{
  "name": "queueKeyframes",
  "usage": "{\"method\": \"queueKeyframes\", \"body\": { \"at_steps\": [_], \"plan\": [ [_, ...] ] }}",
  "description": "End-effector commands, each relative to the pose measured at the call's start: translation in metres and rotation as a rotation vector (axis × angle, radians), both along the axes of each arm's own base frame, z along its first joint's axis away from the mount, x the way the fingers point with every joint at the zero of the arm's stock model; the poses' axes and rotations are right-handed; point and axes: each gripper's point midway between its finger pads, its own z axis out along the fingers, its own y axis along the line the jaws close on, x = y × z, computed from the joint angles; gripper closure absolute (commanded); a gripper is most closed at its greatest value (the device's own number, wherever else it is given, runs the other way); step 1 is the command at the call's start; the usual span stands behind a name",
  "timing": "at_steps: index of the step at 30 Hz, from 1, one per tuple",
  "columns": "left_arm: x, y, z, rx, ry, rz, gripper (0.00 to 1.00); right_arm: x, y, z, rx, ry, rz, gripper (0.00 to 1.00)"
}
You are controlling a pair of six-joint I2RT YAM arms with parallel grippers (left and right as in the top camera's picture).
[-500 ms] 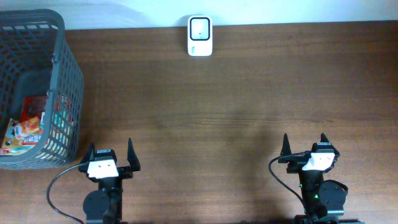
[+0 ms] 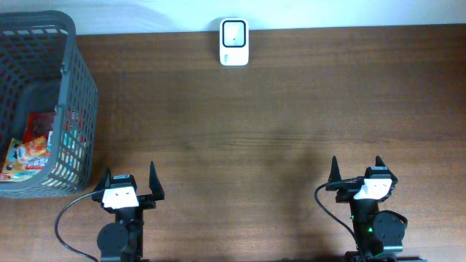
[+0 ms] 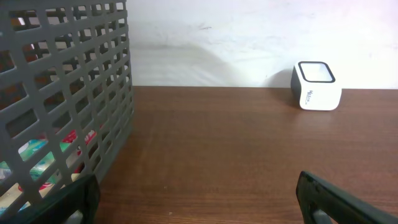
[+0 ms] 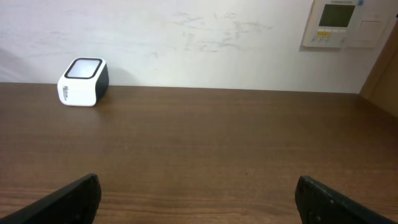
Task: Scan the item barcode
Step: 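Move the left gripper into the grey basket toward the packs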
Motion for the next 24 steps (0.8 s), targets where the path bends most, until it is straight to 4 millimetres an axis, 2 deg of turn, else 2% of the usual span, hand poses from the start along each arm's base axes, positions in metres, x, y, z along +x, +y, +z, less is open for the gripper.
{"method": "queueKeyframes", "body": {
  "at_steps": [1, 11, 12, 13, 14, 15, 16, 17, 19, 21, 22, 24],
  "plan": [
    [0.0, 0.001, 0.0, -0.009, -0.005, 0.009, 0.01, 0.0, 0.003, -0.003, -0.006, 0.005, 0.012, 0.01],
    [0.0, 0.001, 0.0, -0.009, -0.005, 0.009, 0.01, 0.0, 0.003, -0.003, -0.007, 0.005, 0.012, 0.01],
    [0.001, -0.016, 0.005, -0.057, -0.027, -0.09, 0.01, 0.0, 0.003, -0.003, -0.006, 0.005, 0.012, 0.01],
    [-0.014, -0.087, 0.03, -0.129, -0.106, -0.519, 0.01, 0.0, 0.003, -0.003, -0.006, 0.005, 0.012, 0.01],
    [-0.031, -0.112, 0.057, -0.088, -0.216, -0.691, 0.01, 0.0, 0.003, -0.003, -0.006, 0.005, 0.012, 0.01],
    [-0.044, -0.123, 0.078, -0.041, -0.316, -0.773, 0.01, 0.0, 0.003, -0.003, -0.006, 0.005, 0.012, 0.01],
    [-0.06, -0.126, 0.113, 0.029, -0.479, -0.8, 0.01, 0.0, 0.003, -0.003, -0.006, 0.005, 0.012, 0.01],
    [-0.067, -0.123, 0.132, 0.056, -0.555, -0.783, 0.01, 0.0, 0.003, -0.003, -0.006, 0.005, 0.012, 0.01],
    [-0.072, -0.102, 0.179, 0.045, -0.642, -0.641, 0.01, 0.0, 0.003, -0.003, -0.006, 0.005, 0.012, 0.01],
    [-0.079, -0.096, 0.223, 0.185, -0.694, -0.563, 0.01, 0.0, 0.003, -0.003, -0.006, 0.005, 0.012, 0.01],
    [-0.074, -0.091, 0.24, 0.187, -0.674, -0.524, 0.01, 0.0, 0.003, -0.003, -0.006, 0.005, 0.012, 0.01],
    [-0.05, -0.078, 0.253, 0.126, -0.525, -0.453, 0.01, 0.0, 0.003, -0.003, -0.006, 0.005, 0.012, 0.01]
  ]
}}
